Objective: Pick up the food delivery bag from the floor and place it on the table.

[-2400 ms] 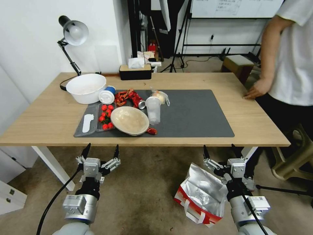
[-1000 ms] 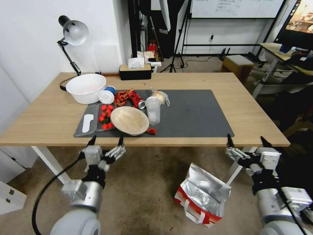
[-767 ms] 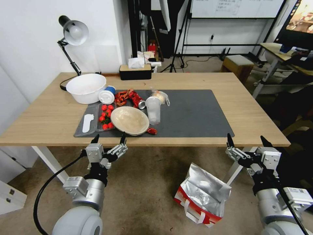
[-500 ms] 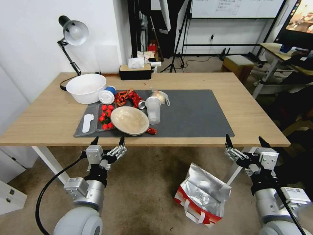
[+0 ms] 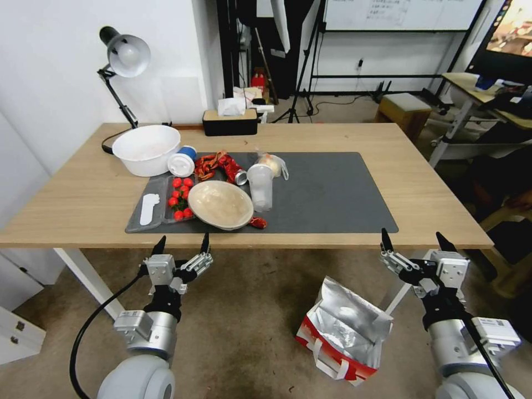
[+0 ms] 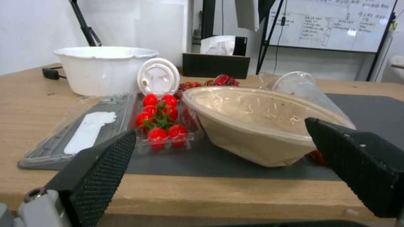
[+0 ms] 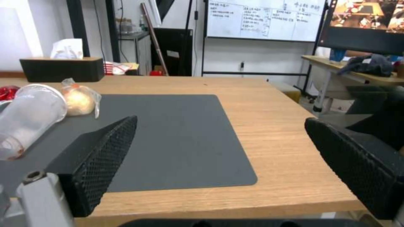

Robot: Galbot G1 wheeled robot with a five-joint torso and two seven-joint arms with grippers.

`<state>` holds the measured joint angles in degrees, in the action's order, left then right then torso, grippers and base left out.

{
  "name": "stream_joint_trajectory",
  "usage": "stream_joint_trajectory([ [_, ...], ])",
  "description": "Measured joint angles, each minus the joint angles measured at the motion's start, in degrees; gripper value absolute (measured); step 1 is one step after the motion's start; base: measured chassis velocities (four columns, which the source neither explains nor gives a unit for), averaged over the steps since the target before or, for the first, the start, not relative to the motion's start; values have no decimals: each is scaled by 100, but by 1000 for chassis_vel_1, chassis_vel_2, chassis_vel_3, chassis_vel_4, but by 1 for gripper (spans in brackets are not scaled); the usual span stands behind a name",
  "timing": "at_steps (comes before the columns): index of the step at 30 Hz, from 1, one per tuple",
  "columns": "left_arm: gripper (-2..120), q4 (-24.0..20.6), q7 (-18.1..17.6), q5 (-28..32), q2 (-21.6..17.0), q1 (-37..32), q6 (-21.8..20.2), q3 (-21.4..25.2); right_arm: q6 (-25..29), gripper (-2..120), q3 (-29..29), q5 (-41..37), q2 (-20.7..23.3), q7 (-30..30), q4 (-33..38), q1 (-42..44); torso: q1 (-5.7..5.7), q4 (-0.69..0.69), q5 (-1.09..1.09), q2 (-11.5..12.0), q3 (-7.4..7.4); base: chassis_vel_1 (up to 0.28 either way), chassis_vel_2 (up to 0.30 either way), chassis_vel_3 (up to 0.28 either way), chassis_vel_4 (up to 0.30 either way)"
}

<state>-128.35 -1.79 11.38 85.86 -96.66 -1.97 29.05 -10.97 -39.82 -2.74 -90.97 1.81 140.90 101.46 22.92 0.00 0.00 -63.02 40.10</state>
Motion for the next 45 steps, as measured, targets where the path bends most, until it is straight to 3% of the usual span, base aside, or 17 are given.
stream_joint_trajectory([
  [27, 100, 192, 36, -127, -25, -6, 160, 41, 129, 100, 21, -52, 1, 0, -90, -36, -14, 0, 0, 32, -18, 0, 0, 0, 0],
  [45, 100, 226, 46, -181, -34, -5, 185, 66, 175, 100, 4, -135, 51, -1, -122, -47, -248, 0, 0, 567, -316, 0, 0, 0, 0],
])
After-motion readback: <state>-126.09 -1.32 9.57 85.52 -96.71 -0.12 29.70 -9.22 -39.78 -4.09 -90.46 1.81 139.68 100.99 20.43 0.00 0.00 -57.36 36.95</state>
